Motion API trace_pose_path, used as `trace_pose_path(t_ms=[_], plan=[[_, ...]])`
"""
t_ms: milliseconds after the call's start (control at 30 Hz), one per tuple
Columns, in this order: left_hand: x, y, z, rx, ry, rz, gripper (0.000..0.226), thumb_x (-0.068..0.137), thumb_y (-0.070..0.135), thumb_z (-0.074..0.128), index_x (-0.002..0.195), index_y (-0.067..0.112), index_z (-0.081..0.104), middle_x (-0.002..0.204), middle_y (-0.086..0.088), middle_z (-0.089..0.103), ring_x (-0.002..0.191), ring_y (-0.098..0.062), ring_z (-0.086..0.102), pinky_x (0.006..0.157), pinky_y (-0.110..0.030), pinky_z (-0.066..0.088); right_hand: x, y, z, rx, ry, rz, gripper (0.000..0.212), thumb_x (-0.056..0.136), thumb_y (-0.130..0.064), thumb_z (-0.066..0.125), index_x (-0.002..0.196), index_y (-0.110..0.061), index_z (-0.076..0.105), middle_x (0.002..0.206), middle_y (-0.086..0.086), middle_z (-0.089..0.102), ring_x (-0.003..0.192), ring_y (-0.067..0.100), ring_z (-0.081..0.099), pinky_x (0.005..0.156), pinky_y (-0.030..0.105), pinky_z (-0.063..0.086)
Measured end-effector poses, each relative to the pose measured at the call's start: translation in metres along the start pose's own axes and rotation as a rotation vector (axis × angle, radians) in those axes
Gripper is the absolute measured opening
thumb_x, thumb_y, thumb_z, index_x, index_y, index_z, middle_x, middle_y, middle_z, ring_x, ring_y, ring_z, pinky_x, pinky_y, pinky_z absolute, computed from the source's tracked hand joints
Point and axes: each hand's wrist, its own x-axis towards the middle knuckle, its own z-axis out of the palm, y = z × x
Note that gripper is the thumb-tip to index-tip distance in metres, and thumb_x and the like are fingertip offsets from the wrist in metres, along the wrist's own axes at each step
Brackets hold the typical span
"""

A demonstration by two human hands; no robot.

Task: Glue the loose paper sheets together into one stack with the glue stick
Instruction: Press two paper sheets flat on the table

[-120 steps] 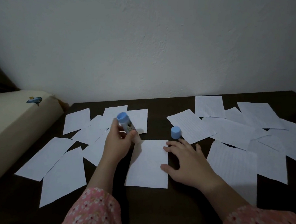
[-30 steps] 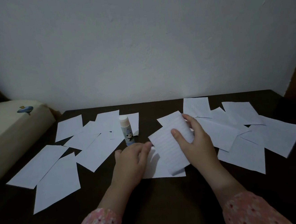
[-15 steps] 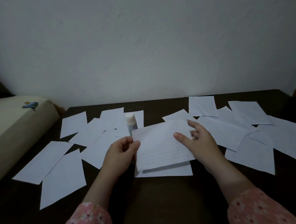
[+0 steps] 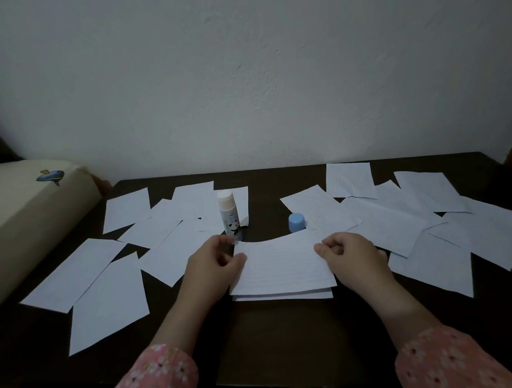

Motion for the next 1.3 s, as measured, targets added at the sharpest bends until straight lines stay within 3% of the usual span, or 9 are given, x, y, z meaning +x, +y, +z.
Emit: trace_pose_path(t_ms=[167, 500, 733, 1033, 1200, 1300], plan=[[0.003, -0.002, 0.004, 0.058, 0.006, 0.043, 0.019, 0.088, 0.035, 0.065, 0.104, 0.036, 0.057, 0.085, 0.010, 0.062, 0.076, -0.005, 0.058, 0.062, -0.017, 0.044, -0.002, -0.002, 0.001, -0.134, 0.054, 0.011, 0.025, 0.094, -0.048, 0.050, 0.108, -0.030, 0.061, 0.103, -0.012, 0.064, 0.087, 0.007, 0.047, 0.093, 0.036, 0.026], [0.007, -0.008, 0.006, 0.029, -0.014, 0.043, 0.006, 0.087, 0.034, 0.066, 0.090, 0.038, 0.069, 0.088, 0.020, 0.061, 0.083, 0.001, 0.054, 0.065, -0.013, 0.040, -0.001, -0.001, 0.007, -0.172, 0.105, 0.006, 0.023, 0.091, -0.048, 0.056, 0.104, -0.030, 0.063, 0.102, -0.013, 0.064, 0.096, 0.009, 0.056, 0.098, 0.038, 0.027], [0.008, -0.009, 0.006, 0.027, -0.023, 0.047, 0.006, 0.086, 0.035, 0.067, 0.090, 0.038, 0.070, 0.092, 0.018, 0.064, 0.085, 0.002, 0.055, 0.069, -0.014, 0.042, 0.001, 0.003, 0.004, -0.144, 0.108, -0.008, 0.025, 0.091, -0.048, 0.057, 0.109, -0.031, 0.063, 0.100, -0.013, 0.065, 0.087, 0.006, 0.050, 0.096, 0.037, 0.026], [0.007, -0.006, 0.007, 0.097, -0.024, 0.078, 0.014, 0.087, 0.031, 0.067, 0.099, 0.032, 0.073, 0.097, 0.017, 0.065, 0.084, 0.004, 0.053, 0.076, -0.014, 0.041, -0.002, 0.000, 0.005, -0.271, 0.137, -0.057, 0.025, 0.090, -0.049, 0.057, 0.108, -0.032, 0.063, 0.093, -0.015, 0.063, 0.092, 0.008, 0.057, 0.094, 0.036, 0.027], [0.002, 0.003, 0.013, 0.241, 0.091, 0.124, 0.020, 0.090, 0.034, 0.062, 0.107, 0.028, 0.071, 0.100, 0.010, 0.050, 0.086, -0.003, 0.046, 0.073, -0.014, 0.036, -0.005, -0.009, 0.004, -0.325, 0.172, -0.115, 0.044, 0.093, -0.049, 0.052, 0.131, -0.028, 0.053, 0.113, -0.007, 0.063, 0.107, 0.013, 0.055, 0.093, 0.034, 0.036], [-0.005, 0.016, 0.023, 0.286, 0.079, 0.218, 0.028, 0.093, 0.039, 0.053, 0.119, 0.031, 0.062, 0.119, 0.012, 0.052, 0.102, -0.001, 0.047, 0.086, -0.017, 0.039, -0.008, -0.017, 0.007, -0.261, 0.144, -0.314, 0.040, 0.097, -0.042, 0.046, 0.135, -0.031, 0.049, 0.130, -0.009, 0.053, 0.119, 0.009, 0.046, 0.101, 0.031, 0.033]])
